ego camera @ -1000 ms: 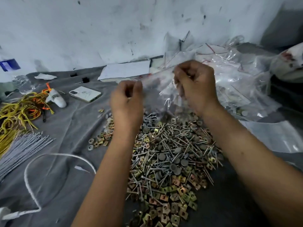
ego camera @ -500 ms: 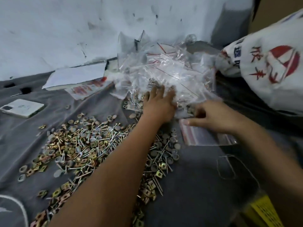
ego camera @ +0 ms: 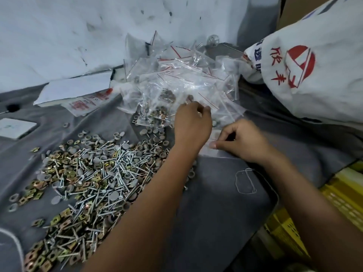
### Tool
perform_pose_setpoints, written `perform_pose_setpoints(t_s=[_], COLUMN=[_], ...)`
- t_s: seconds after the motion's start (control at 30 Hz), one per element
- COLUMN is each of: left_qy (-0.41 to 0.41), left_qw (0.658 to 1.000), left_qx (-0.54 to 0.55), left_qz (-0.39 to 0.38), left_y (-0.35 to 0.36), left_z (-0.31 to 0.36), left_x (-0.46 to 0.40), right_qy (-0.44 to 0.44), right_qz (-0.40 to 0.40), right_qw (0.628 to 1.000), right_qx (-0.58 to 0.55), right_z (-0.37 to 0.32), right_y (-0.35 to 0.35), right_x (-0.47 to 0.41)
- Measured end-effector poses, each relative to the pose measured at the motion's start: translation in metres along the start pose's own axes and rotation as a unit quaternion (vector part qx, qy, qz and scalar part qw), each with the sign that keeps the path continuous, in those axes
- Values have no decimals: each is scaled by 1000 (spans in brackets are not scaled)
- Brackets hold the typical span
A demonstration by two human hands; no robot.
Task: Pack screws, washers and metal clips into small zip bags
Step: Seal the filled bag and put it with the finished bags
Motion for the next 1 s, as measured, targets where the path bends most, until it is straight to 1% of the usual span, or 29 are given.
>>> perform_pose_setpoints(t_s=[0.07, 0.13, 0.23, 0.33, 0.43, 0.53, 0.6, 0.63, 0.67, 0.7, 0.73, 0.77, 0.8, 0.83, 0.9, 0.93, 0.97, 1.0], left_qy=[-22, -35, -72, -104, -101, -128, -152, -147, -117, -65, 0, 65, 109, 128, 132, 115, 94, 50], left_qw=[1000, 999, 996, 992, 991, 981, 976, 980, 989, 996, 995, 983, 970, 962, 955, 956, 960, 972], left_qx=[5, 7, 48, 72, 72, 135, 152, 136, 93, 28, -49, -129, -181, -208, -227, -218, -189, -105], left_qz=[-1, -9, -26, -6, 40, 55, 26, 4, -23, -57, -90, -115, -121, -120, -137, -159, -185, -202], left_y=[5, 11, 23, 26, 19, 25, 40, 47, 53, 61, 70, 79, 85, 87, 91, 93, 94, 91], left_z=[-1, -2, -7, -13, -12, -14, -17, -16, -14, -8, -1, 6, 9, 10, 6, 4, 2, 0], left_x=[4, 8, 15, 23, 25, 30, 37, 42, 46, 49, 54, 60, 65, 67, 64, 61, 59, 54], right_qy=[12, 27, 59, 103, 122, 140, 155, 164, 171, 171, 160, 141, 118, 94, 40, 13, -13, -35], right_qz=[52, 81, 85, 89, 97, 111, 117, 126, 143, 166, 190, 209, 222, 228, 220, 208, 192, 171], right_qw=[995, 980, 959, 934, 924, 916, 911, 906, 899, 893, 889, 888, 888, 886, 880, 874, 867, 861], right_qx=[-90, -177, -265, -330, -349, -358, -364, -370, -376, -381, -385, -385, -386, -392, -419, -439, -460, -478], right_z=[5, 13, 24, 37, 46, 50, 49, 48, 47, 44, 39, 31, 21, 10, -18, -33, -48, -63], right_y=[-3, -4, -2, -4, -8, -11, -13, -16, -21, -28, -38, -49, -60, -69, -84, -88, -91, -91], right_x=[1, 1, 0, 4, 5, 5, 7, 8, 10, 11, 13, 13, 14, 14, 12, 10, 8, 6])
Point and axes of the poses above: each hand's wrist, its own x-axis away from the middle knuckle, its own y-axis out of the palm, z = x × y, the point moved 10 cm from there along -x, towards the middle knuckle, and after that the axes turned 3 degrees about x, right-handed, at the moved point
